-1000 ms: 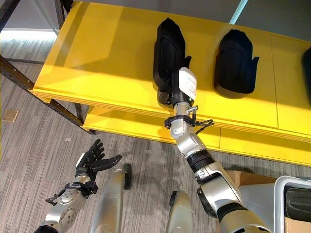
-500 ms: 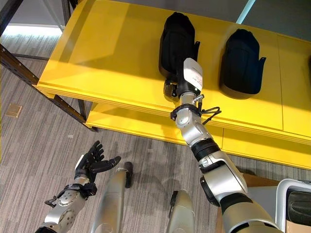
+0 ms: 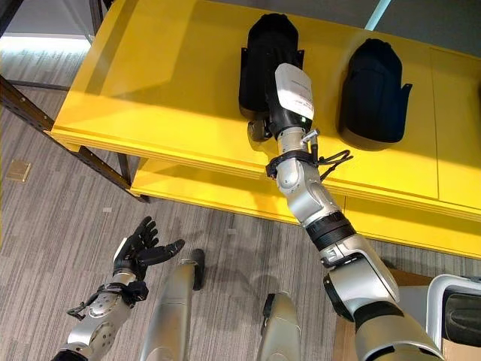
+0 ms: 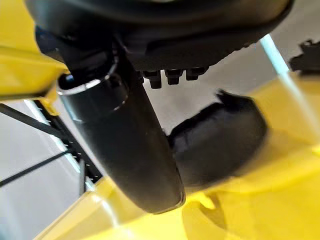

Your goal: Move parts from the plastic box to the shelf.

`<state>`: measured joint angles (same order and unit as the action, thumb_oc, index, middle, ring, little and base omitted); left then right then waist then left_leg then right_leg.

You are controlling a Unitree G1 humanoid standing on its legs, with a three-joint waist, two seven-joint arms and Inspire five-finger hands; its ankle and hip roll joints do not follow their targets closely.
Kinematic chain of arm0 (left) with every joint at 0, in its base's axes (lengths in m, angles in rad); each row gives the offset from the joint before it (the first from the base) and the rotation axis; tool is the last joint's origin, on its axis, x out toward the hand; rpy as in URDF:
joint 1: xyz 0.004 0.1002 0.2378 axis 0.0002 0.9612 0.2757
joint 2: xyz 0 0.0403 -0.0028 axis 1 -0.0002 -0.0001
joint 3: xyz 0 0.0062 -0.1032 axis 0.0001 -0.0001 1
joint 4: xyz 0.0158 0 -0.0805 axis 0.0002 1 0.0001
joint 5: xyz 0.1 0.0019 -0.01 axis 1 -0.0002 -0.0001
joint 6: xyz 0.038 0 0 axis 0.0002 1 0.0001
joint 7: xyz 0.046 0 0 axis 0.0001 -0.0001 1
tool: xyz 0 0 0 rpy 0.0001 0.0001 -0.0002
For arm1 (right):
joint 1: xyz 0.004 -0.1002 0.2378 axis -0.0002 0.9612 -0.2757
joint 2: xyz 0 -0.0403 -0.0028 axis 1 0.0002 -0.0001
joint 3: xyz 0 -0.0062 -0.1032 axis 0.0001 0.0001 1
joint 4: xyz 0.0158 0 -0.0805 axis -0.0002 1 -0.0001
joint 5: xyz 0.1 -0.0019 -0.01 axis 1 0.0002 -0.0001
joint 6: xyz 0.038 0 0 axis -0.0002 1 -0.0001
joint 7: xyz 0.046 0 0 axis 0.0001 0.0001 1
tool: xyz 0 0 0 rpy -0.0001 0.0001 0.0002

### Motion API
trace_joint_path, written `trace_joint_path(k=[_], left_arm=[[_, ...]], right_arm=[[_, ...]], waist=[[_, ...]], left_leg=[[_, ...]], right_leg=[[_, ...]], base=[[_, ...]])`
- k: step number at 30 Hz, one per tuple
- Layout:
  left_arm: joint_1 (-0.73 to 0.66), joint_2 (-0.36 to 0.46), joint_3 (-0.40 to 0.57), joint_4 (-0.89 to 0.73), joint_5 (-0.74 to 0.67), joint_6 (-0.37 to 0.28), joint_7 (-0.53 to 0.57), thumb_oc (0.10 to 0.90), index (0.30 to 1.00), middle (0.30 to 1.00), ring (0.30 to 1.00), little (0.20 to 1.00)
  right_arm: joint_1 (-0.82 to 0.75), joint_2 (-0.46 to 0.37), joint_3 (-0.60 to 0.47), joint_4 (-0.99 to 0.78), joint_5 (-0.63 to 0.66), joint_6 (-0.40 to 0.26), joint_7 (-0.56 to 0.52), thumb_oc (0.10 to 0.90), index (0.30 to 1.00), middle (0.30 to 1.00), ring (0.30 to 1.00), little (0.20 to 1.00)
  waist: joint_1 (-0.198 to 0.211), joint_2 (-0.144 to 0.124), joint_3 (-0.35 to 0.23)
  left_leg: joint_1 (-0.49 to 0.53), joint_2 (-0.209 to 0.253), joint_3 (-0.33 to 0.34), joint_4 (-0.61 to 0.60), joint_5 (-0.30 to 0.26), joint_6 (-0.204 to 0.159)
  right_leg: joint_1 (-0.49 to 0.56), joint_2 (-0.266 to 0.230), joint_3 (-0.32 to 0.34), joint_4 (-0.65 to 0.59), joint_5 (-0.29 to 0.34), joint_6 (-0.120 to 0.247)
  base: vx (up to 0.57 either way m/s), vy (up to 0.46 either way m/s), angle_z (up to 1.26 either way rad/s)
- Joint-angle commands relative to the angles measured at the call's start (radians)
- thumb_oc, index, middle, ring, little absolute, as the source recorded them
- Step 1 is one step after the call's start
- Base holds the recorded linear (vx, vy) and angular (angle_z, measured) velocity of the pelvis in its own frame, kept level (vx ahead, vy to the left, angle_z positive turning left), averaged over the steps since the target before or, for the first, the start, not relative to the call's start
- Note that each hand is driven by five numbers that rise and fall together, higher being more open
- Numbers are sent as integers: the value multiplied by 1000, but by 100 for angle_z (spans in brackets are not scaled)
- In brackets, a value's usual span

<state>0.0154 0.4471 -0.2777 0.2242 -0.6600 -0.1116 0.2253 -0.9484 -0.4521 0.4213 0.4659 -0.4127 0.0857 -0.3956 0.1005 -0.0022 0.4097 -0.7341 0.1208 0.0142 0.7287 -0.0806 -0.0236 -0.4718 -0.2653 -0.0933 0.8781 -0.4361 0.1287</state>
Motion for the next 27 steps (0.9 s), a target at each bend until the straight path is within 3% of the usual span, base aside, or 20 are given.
trace_joint_path(k=[1, 18, 27], left_arm=[[-5, 1, 31, -69, 20, -79, -30, 900, 1000, 1000, 1000, 1000], [15, -14, 58, -72, 41, -61, -19, 900, 1000, 1000, 1000, 1000], [22, -13, 58, -78, 46, -59, -26, 900, 1000, 1000, 1000, 1000]], right_arm=[[-61, -67, -33, -130, -54, -73, -23, 900, 1000, 1000, 1000, 1000], [68, -75, -121, -432, -54, -139, -8, 900, 1000, 1000, 1000, 1000], [78, -85, -122, -442, -35, -149, -3, 900, 1000, 1000, 1000, 1000]], waist=[[7, 2, -42], [-21, -12, -52], [-25, -17, -60]], left_leg=[[42, 81, -78, 68, -120, -48], [42, 90, -73, 70, -124, -51], [41, 93, -72, 66, -119, -54]], right_leg=[[-8, 3, -9, -74, 111, -40], [-18, 7, -4, -67, 108, -42], [-28, 13, 1, -64, 105, -44]], base=[[0, 0, 0], [0, 0, 0], [0, 0, 0]])
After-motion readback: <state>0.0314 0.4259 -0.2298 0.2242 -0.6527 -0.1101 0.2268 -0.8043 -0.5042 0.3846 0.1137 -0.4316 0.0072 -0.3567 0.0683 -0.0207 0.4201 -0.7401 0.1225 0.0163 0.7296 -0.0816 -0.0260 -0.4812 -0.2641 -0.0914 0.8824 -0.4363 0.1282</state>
